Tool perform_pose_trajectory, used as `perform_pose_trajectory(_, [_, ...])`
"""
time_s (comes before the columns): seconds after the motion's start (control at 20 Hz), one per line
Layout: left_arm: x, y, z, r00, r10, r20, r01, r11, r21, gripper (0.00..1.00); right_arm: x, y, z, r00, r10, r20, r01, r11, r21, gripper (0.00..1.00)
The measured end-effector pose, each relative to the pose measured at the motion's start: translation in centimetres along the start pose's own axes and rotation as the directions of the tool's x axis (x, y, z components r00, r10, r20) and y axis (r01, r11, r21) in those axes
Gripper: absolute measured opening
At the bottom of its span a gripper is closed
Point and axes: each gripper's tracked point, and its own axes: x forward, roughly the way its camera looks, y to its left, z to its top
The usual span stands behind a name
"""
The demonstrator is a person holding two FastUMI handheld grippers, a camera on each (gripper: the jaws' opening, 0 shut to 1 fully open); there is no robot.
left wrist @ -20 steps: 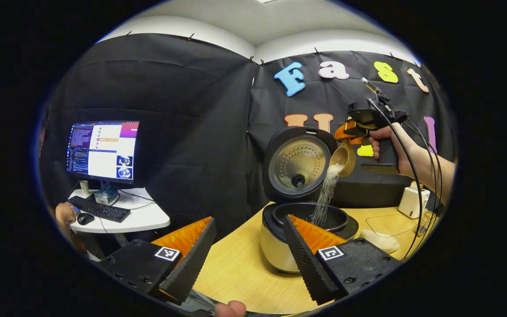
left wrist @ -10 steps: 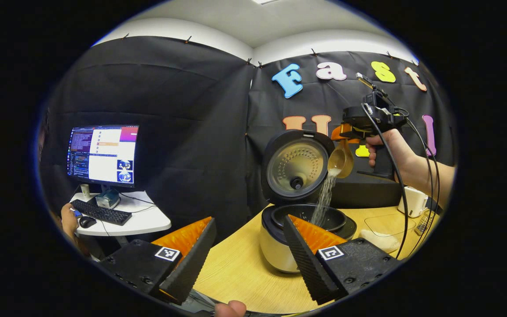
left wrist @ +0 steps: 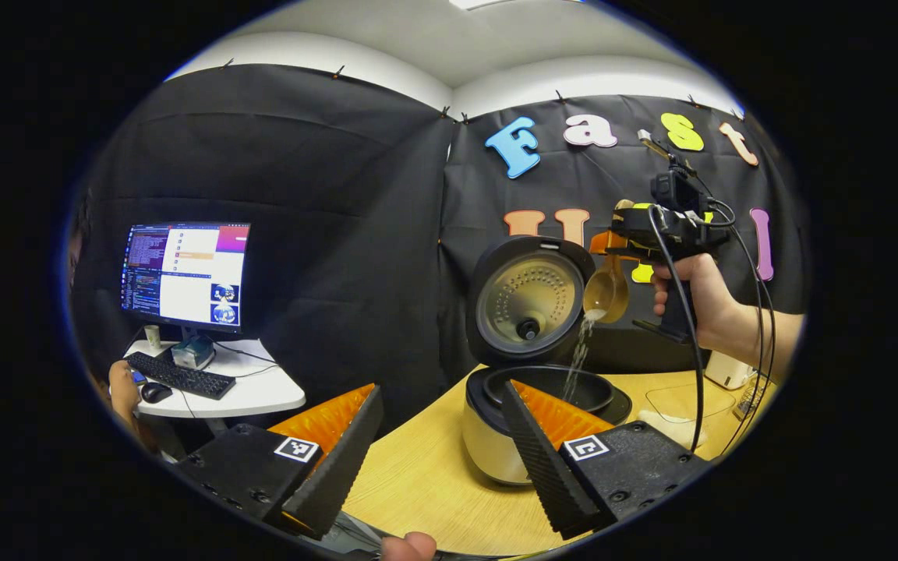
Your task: Close the left gripper, press the button to open the rice cooker; take a wooden spoon from the chopstick holder with the right hand, scoop a spoonful of rice and pour it into the rice cooker, then put the wooden spoon back into the chopstick holder.
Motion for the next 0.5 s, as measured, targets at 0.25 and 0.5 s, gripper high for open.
perform_pose_trajectory(0.25, [-0.2, 0.1, 0.1, 1.000, 0.001, 0.001, -0.001, 1.000, 0.002, 0.98, -0.2, 2.4, -1.6, 0.999, 0.042, 0.015, -0.040, 0.993, -0.112, 0.00])
perform_pose_trajectory(0.5, [-0.2, 0.6, 0.0, 1.000, 0.011, 0.000, -0.011, 1.000, -0.004, 0.98, -0.8, 4.4, -1.0, 0.995, 0.078, 0.068, -0.061, 0.971, -0.231, 0.00])
